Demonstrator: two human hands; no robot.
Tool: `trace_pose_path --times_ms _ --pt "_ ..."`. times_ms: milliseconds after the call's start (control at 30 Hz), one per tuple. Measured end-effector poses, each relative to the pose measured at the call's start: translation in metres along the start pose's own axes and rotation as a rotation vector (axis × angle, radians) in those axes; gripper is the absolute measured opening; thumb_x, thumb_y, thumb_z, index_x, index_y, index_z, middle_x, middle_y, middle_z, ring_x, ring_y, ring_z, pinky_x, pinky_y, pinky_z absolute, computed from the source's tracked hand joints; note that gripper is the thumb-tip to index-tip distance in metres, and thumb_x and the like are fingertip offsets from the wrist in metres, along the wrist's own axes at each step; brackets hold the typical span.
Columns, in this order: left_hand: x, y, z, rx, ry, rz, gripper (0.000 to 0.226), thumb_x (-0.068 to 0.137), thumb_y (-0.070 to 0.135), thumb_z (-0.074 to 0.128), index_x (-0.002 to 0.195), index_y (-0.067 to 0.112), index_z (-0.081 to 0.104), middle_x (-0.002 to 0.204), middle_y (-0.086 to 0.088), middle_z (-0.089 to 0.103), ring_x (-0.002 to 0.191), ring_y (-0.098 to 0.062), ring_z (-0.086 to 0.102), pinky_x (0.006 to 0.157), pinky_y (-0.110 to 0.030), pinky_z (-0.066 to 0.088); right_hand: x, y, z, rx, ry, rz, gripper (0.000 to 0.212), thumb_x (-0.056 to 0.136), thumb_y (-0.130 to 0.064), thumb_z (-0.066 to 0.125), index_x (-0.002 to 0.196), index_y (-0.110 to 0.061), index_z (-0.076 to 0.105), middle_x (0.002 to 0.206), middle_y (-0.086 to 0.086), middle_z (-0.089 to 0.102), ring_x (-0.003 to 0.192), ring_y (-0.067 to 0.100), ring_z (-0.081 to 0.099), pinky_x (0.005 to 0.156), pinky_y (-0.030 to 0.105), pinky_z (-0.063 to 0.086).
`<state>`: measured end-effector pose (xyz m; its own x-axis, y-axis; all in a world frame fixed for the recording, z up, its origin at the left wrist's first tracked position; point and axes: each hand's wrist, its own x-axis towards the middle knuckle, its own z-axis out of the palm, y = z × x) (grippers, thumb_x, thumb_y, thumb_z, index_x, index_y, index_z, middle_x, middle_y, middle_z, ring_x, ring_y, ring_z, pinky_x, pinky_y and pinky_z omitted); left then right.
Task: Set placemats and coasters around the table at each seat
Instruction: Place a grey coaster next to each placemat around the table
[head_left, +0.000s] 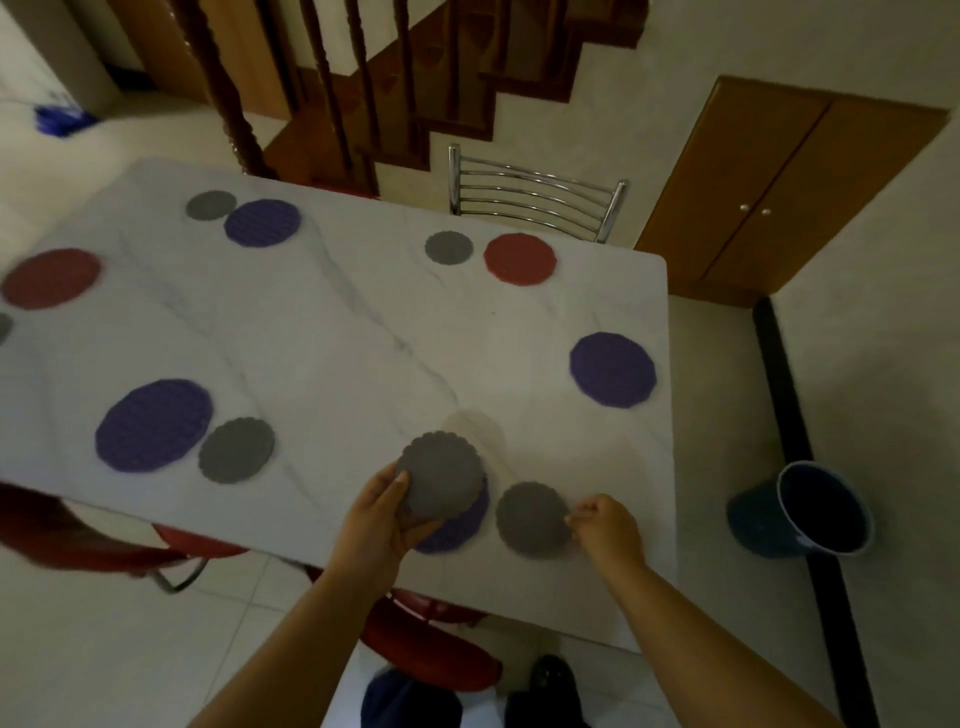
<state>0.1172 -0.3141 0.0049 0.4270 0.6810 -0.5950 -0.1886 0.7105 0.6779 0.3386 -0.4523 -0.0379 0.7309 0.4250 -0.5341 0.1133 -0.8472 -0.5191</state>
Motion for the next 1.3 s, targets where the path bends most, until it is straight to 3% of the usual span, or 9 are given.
trace_pose_path --times_ms 67,133,233,333,433,600,700,1033,1300 --pt "-0.005 -0.006 0.011 -0.025 0.014 0.001 0.022 0.098 0.020 0.047 0.114 0.013 0.059 0.115 -0.012 0.066 0.086 -0.024 0.073 0.059 -0.034 0.061 -0.001 -0.002 -0.014 -0.198 0.046 -0.100 0.027 0.087 -0.022 0.057 0.113 -0.014 0.059 0.112 0.008 0.065 0.097 0.027 0.062 0.074 0.026 0.043" --pt "-0.007 -0.012 0.020 -0.042 0.018 -0.004 0.021 0.097 0.021 0.049 0.114 0.014 0.060 0.115 -0.011 0.065 0.088 -0.024 0.072 0.058 -0.035 0.061 -0.003 -0.008 -0.025 -0.259 0.084 -0.216 0.022 0.089 -0.022 0.055 0.108 -0.014 0.061 0.105 0.007 0.067 0.088 0.023 0.060 0.069 0.023 0.039" --pt "-0.007 -0.015 0.028 -0.043 -0.013 -0.005 0.021 0.097 0.020 0.049 0.114 0.018 0.061 0.115 -0.010 0.066 0.090 -0.028 0.072 0.061 -0.036 0.061 -0.010 -0.029 -0.029 0.063 -0.037 -0.314 0.017 0.089 -0.025 0.057 0.100 -0.013 0.064 0.090 0.001 0.067 0.076 0.015 0.059 0.067 0.024 0.046" --pt "0.000 -0.013 0.033 0.002 -0.041 -0.012 0.022 0.097 0.021 0.049 0.116 0.019 0.061 0.116 -0.010 0.067 0.094 -0.030 0.071 0.063 -0.036 0.060 -0.017 -0.055 -0.028 0.489 -0.300 -0.240 0.027 0.087 -0.032 0.062 0.110 -0.019 0.063 0.096 -0.002 0.070 0.081 0.015 0.069 0.077 0.027 0.056" --pt "0.011 -0.008 0.036 0.017 -0.067 -0.049 0.021 0.096 0.019 0.050 0.114 0.017 0.062 0.115 -0.013 0.066 0.096 -0.032 0.070 0.065 -0.038 0.060 -0.020 -0.071 -0.021 0.549 -0.394 -0.231 0.037 0.082 -0.037 0.066 0.116 -0.025 0.062 0.101 -0.009 0.069 0.088 0.012 0.070 0.074 0.022 0.056" --pt "0.036 0.000 0.049 0.129 -0.154 -0.062 0.022 0.098 0.018 0.047 0.115 0.016 0.060 0.111 -0.011 0.069 0.092 -0.029 0.071 0.066 -0.041 0.061 -0.014 -0.077 -0.024 0.717 -0.251 -0.194 0.013 0.084 -0.018 0.066 0.097 -0.017 0.070 0.089 -0.001 0.071 0.074 0.012 0.071 0.063 0.022 0.056" --pt "0.046 0.002 0.062 0.188 -0.181 -0.077 0.022 0.099 0.018 0.046 0.116 0.017 0.059 0.111 -0.012 0.069 0.091 -0.028 0.072 0.064 -0.037 0.060 -0.009 -0.077 -0.034 0.767 -0.259 -0.150 0.006 0.083 -0.016 0.068 0.084 -0.022 0.069 0.084 0.002 0.072 0.072 0.014 0.072 0.059 0.021 0.055" --pt "0.082 0.005 0.130 0.110 -0.249 -0.090 0.025 0.094 0.018 0.053 0.117 0.015 0.060 0.105 -0.010 0.074 0.092 -0.031 0.072 0.067 -0.034 0.060 0.070 -0.079 -0.093 0.894 -0.194 -0.078 0.010 0.084 -0.009 0.065 0.091 -0.017 0.066 0.095 0.008 0.069 0.081 0.018 0.070 0.063 0.025 0.058" --pt "0.124 -0.011 0.165 0.093 -0.161 -0.047 0.029 0.099 0.022 0.044 0.123 0.013 0.056 0.118 -0.012 0.069 0.104 -0.030 0.068 0.079 -0.036 0.059 0.171 -0.076 -0.143 1.081 0.005 0.054 0.009 0.086 -0.001 0.061 0.083 -0.009 0.059 0.084 0.008 0.063 0.073 0.020 0.062 0.051 0.024 0.058"
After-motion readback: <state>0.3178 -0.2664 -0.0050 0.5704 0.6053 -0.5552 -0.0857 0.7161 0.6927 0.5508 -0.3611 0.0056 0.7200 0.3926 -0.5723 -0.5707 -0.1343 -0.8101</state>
